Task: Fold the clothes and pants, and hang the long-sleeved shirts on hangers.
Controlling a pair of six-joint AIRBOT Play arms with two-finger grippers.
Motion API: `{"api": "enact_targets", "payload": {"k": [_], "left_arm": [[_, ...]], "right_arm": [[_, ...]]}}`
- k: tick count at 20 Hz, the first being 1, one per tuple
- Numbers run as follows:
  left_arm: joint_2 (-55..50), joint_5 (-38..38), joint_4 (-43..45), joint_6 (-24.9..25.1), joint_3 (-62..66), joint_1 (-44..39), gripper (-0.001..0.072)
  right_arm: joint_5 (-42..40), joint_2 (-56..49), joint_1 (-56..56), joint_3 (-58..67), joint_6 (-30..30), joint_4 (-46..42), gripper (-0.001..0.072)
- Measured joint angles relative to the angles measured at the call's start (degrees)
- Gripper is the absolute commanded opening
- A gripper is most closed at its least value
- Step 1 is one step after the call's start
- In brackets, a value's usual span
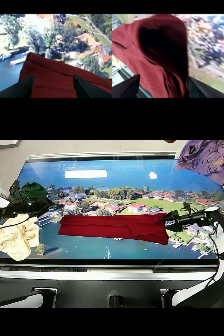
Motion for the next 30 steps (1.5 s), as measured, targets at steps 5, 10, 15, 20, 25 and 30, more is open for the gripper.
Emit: {"api": "enact_targets", "payload": {"k": [5, 10, 15, 20, 25, 30], "left_arm": [[0.0, 0.0, 0.0, -0.5, 0.0, -0.3, 0.0526], [-0.3, 0.2, -0.1, -1.2, 0.0, -2.1, 0.0014], [-2.9, 2.8, -1.0, -1.2, 0.0, -11.0, 0.0013], [-10.1, 9.0, -7.3, -1.2, 1.4, -24.4, 0.0013], [-22.2, 11.4, -14.6, -1.3, 12.4, -37.6, 0.0012], [-35.6, 9.6, -19.1, -4.2, 29.7, -47.3, 0.0012]], "right_arm": [[-2.2, -0.4, 3.9, -0.2, -0.5, -2.2, 0.0114], [-3.1, 1.8, 6.1, -0.2, 0.0, -4.1, 0.0024], [-2.8, 11.4, 6.4, 2.4, 5.8, -6.1, 0.0024], [-0.4, 20.3, 6.5, 5.3, 12.1, -10.1, 0.0025], [2.6, 26.7, 6.5, 6.0, 15.2, -11.6, 0.0025], [3.8, 31.2, 6.5, 7.2, 19.7, -13.0, 0.0025]]}}
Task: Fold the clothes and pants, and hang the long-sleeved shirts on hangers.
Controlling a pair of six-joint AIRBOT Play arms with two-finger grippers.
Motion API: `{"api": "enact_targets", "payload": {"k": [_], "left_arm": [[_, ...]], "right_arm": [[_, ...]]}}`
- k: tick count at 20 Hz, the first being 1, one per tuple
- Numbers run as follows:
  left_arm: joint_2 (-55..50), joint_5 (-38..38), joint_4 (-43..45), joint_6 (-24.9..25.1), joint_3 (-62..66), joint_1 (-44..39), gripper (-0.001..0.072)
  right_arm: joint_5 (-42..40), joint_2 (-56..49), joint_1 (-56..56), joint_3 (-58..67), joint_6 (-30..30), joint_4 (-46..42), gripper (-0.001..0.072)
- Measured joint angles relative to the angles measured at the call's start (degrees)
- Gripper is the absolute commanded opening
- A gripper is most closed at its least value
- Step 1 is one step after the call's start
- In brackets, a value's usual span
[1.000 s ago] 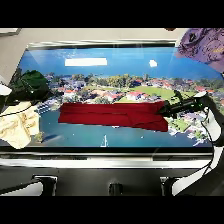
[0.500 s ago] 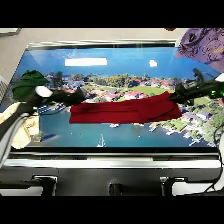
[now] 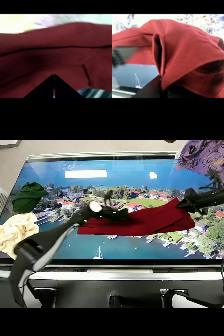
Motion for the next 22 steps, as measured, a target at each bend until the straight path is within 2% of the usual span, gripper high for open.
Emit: {"api": "enact_targets", "payload": {"k": [4, 8, 17, 20, 22], "left_arm": [[-7.6, -1.0, -1.0, -4.5, 9.4, -3.8, 0.0012], [-11.6, -0.7, -2.3, -7.5, 13.6, -5.7, 0.0012], [-15.7, 2.8, -6.3, -8.7, 18.5, -9.5, 0.0010], [-14.5, -0.2, -5.4, -7.9, 18.7, -7.2, 0.0009], [-12.5, -4.5, -1.6, -8.0, 18.8, -4.4, 0.0010]], "right_arm": [[2.4, 1.2, 0.0, 4.9, 3.3, -1.8, 0.0025], [4.9, 1.5, 0.0, 9.2, 5.8, -2.7, 0.0025], [6.8, 2.6, 0.0, 11.1, 8.8, -2.4, 0.0025], [6.6, 2.6, 0.1, 11.1, 8.8, -2.3, 0.0025], [6.2, 2.6, 0.1, 11.1, 8.7, -1.5, 0.0025]]}}
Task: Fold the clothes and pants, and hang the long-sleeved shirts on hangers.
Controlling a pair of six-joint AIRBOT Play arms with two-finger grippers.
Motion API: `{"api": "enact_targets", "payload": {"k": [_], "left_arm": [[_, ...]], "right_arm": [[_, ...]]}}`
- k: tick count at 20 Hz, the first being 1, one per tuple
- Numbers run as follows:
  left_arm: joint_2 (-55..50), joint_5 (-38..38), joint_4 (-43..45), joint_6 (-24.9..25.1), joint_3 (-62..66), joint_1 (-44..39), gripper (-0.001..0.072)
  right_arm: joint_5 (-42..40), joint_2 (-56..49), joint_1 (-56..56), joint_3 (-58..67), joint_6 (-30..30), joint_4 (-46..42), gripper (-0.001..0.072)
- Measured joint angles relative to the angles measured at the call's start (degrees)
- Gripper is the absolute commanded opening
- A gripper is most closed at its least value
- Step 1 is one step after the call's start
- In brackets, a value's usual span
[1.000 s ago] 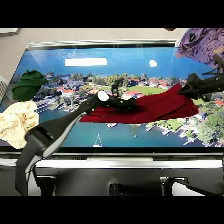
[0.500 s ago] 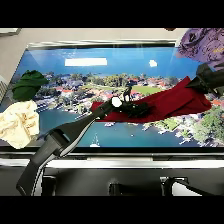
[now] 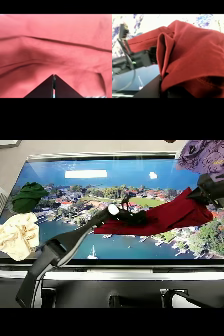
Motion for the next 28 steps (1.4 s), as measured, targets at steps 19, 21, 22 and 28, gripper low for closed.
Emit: {"api": "enact_targets", "payload": {"k": [19, 21, 22, 28], "left_arm": [[29.9, -30.4, 38.1, -2.8, 0.1, 35.9, 0.0012], [30.8, -31.0, 38.2, -2.7, 0.1, 37.6, 0.0012], [31.0, -31.2, 38.3, -2.7, 0.0, 38.1, 0.0013], [31.6, -31.8, 38.7, -2.7, 0.1, 39.3, 0.0013]], "right_arm": [[-16.1, -14.5, 36.0, 0.0, 8.5, -0.4, 0.0025], [-18.4, -17.0, 38.4, 0.0, 9.2, -0.1, 0.0025], [-19.5, -18.3, 39.3, 0.0, 9.6, 0.2, 0.0025], [-24.4, -22.6, 41.3, 0.0, 10.6, 1.8, 0.0026]]}}
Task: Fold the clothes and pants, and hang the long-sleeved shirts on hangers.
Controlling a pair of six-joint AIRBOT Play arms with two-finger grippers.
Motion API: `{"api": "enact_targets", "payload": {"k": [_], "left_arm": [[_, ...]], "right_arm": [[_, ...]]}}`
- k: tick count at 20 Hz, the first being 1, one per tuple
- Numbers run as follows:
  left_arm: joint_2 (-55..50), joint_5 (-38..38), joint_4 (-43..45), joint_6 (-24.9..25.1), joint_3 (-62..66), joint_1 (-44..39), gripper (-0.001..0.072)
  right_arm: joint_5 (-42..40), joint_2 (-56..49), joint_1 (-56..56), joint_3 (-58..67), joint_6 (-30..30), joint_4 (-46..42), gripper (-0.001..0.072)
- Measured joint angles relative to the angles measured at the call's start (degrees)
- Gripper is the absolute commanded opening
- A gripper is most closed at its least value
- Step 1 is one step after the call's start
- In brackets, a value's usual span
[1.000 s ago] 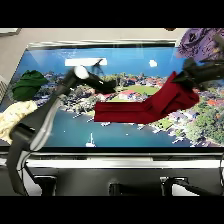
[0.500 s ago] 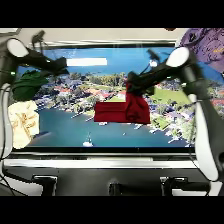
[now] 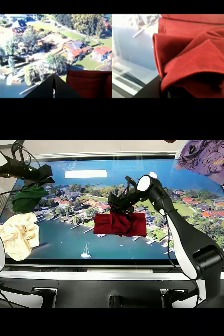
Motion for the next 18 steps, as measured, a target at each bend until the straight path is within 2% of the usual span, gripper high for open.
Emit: {"api": "enact_targets", "payload": {"k": [4, 7, 8, 9, 10, 14, 17, 18], "left_arm": [[0.1, -0.1, 0.0, 0.0, 0.0, 0.2, 0.0013], [0.1, -0.2, 0.0, 0.0, 0.0, 0.1, 0.0013], [0.1, -0.2, 0.0, 0.0, 0.0, 0.0, 0.0013], [0.1, -0.2, 0.0, 0.0, 0.0, -0.1, 0.0013], [0.1, -0.3, 0.0, 0.0, 0.0, -0.2, 0.0013], [0.1, -0.3, 0.0, 0.0, -0.1, -0.4, 0.0013], [0.1, -0.3, 0.0, 0.0, -0.1, -0.4, 0.0013], [0.1, -0.3, 0.0, 0.0, -0.1, -0.4, 0.0013]], "right_arm": [[-2.9, -1.1, 0.2, 0.0, 0.6, 0.3, 0.0041], [-4.9, -1.4, 0.2, 0.0, 0.6, 0.9, 0.0282], [-5.4, -1.4, 0.3, 0.0, 0.6, 1.4, 0.0323], [-5.7, -1.5, 0.3, 0.0, 0.3, 2.4, 0.0325], [-5.9, -1.5, 0.3, 0.0, -0.8, 4.0, 0.0375], [-5.9, 0.1, -0.2, 0.0, -5.7, 9.9, 0.0387], [-4.9, 2.8, -3.5, 0.0, -7.6, 10.3, 0.0388], [-4.2, 3.8, -5.4, 0.0, -8.4, 10.3, 0.0412]]}}
